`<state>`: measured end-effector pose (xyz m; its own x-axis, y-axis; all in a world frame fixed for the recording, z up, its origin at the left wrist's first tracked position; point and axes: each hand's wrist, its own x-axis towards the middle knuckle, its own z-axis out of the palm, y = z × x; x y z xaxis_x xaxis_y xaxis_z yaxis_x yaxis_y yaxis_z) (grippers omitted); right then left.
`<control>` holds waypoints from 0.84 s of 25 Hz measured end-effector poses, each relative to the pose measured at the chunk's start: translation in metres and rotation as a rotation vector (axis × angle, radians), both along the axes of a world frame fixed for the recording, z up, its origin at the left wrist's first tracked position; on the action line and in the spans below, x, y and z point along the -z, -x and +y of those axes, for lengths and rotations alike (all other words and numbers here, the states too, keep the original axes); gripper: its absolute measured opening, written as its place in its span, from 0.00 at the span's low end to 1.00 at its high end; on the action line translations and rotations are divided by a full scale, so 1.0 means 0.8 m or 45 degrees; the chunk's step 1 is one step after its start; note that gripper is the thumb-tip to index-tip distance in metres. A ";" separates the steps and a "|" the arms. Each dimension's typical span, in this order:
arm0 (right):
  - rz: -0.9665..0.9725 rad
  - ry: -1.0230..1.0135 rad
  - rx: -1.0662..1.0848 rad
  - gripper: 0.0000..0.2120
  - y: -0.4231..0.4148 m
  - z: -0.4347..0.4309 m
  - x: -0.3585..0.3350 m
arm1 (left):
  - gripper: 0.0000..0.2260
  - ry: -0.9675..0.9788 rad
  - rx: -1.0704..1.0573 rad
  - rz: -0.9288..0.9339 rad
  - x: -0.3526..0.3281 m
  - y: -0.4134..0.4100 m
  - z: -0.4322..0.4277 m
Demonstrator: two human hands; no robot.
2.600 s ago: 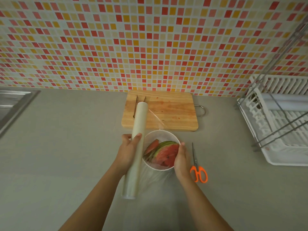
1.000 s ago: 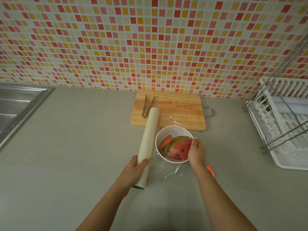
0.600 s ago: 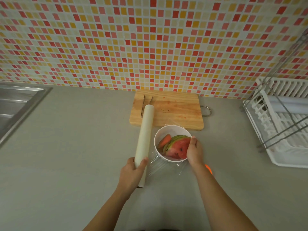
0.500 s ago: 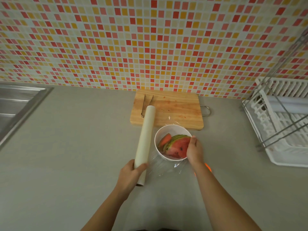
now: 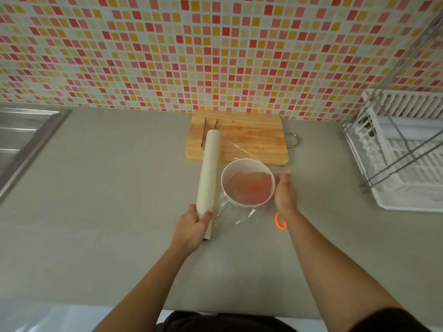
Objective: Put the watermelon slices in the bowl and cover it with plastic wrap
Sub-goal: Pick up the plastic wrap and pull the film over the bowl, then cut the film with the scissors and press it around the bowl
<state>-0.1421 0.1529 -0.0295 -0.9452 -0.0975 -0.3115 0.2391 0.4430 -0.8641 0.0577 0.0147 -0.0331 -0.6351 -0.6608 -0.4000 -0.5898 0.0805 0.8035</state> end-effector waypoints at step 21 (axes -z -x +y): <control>0.289 -0.271 -0.419 0.15 -0.072 0.067 -0.033 | 0.21 0.024 -0.056 0.037 -0.009 0.001 0.011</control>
